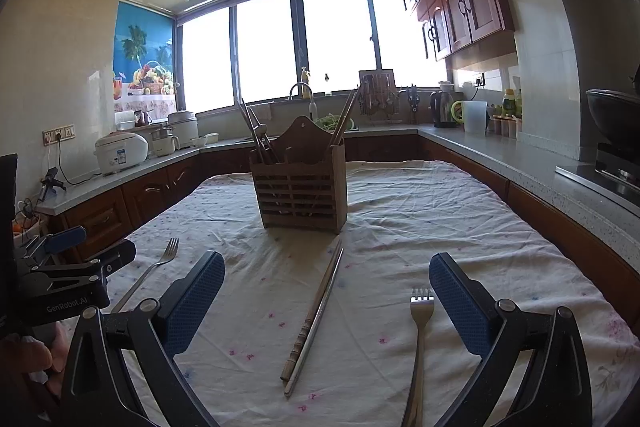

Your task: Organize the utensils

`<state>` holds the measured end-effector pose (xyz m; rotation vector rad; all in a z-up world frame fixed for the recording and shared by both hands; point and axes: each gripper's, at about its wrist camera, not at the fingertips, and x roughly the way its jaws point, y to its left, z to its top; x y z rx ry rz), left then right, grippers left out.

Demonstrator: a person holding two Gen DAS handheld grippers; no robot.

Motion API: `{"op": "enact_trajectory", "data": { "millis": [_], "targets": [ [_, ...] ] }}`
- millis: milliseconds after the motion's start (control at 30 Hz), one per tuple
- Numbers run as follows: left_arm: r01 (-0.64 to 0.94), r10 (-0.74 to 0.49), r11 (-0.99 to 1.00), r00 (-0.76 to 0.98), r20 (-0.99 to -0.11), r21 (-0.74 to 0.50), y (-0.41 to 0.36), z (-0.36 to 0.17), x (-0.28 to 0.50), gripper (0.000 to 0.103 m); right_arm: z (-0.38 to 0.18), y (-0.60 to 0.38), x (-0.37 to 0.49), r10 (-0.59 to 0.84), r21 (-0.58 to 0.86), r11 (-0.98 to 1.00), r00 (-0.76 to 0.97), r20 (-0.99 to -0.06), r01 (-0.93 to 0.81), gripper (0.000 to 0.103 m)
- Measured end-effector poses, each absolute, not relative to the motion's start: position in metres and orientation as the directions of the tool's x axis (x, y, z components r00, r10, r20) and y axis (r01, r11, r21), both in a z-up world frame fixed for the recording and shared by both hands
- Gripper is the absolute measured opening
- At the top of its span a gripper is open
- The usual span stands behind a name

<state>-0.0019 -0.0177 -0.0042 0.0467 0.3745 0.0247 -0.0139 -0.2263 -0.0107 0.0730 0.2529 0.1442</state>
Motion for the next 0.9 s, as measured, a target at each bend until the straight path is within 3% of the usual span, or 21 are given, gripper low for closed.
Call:
{"op": "enact_trajectory", "data": {
  "millis": [900],
  "targets": [
    [-0.006, 0.024, 0.999, 0.931, -0.364, 0.050, -0.0173, -0.0025, -0.0008, 0.103, -0.0076, -0.2238, -0.0151, 0.163, 0.092, 0.985, 0.958, -0.235, -0.145, 0.103]
  ]
}}
